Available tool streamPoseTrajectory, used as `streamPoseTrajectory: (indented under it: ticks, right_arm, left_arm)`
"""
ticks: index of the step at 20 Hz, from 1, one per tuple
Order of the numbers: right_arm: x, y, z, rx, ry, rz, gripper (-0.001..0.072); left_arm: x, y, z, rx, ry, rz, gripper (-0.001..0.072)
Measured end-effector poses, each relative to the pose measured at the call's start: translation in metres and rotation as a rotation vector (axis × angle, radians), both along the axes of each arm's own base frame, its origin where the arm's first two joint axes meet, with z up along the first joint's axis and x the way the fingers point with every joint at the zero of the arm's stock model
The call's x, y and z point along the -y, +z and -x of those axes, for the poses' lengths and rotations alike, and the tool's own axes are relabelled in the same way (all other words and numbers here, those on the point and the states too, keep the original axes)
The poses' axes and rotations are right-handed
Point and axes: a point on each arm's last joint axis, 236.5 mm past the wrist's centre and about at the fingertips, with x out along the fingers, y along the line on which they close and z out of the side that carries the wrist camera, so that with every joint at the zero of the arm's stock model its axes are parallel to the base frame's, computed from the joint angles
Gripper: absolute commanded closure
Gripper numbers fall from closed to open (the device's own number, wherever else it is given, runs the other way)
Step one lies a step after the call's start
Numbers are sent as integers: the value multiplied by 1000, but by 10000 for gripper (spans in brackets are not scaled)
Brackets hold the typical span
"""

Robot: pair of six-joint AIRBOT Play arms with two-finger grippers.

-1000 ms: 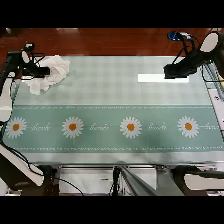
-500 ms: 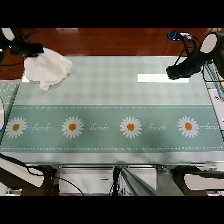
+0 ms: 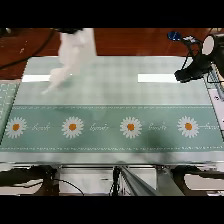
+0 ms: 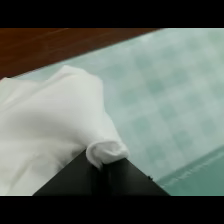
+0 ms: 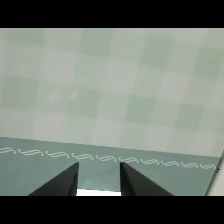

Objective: Fold the shirts.

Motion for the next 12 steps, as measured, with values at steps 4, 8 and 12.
streamPoseTrajectory:
  ticks: [4, 8, 12]
  right_arm:
    - [22, 21, 9, 30, -43, 27, 384]
    - [46, 47, 18, 94, -109, 17, 384]
    - [64, 63, 26, 145, -174, -28, 383]
  left_arm:
    - [106, -45, 70, -87, -249, -50, 682]
    - [178, -115, 120, -181, -413, -140, 106]
    - [173, -151, 121, -189, -454, -287, 55]
